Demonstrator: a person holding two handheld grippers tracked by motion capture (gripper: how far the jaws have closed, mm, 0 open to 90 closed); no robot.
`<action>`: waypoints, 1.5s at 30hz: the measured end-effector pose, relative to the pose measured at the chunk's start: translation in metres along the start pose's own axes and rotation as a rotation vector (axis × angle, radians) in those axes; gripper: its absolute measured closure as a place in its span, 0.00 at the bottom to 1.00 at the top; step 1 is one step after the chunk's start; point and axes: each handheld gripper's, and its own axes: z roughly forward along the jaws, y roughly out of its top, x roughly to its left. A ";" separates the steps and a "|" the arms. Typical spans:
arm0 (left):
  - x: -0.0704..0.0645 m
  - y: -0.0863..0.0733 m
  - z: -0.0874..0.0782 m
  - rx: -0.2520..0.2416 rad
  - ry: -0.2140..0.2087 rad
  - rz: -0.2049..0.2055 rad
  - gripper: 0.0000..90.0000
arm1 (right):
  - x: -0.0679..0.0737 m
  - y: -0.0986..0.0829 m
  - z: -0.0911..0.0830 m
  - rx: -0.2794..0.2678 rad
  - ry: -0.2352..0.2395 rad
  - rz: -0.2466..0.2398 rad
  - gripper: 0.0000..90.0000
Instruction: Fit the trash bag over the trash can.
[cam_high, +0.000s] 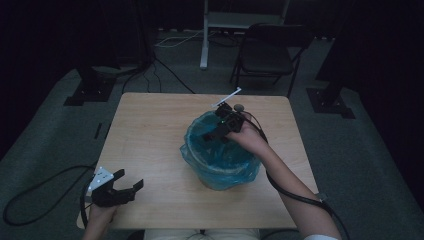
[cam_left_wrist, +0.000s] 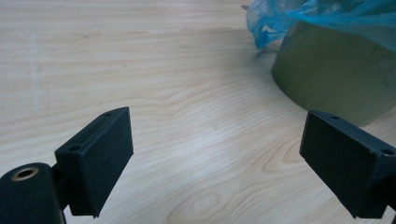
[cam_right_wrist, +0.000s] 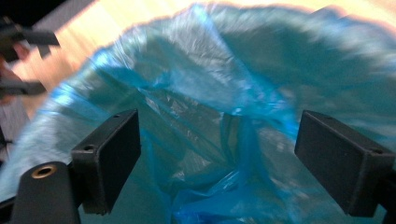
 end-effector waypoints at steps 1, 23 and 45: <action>0.002 0.000 0.000 -0.003 -0.002 -0.010 0.11 | 0.000 0.003 0.006 0.020 -0.005 -0.003 0.15; 0.013 -0.002 -0.015 -0.035 0.085 -0.008 0.11 | -0.002 -0.002 -0.017 -0.065 -0.028 -0.010 0.15; 0.029 -0.021 -0.029 -0.052 0.142 -0.036 0.12 | -0.011 -0.085 -0.075 -0.389 0.029 0.021 0.15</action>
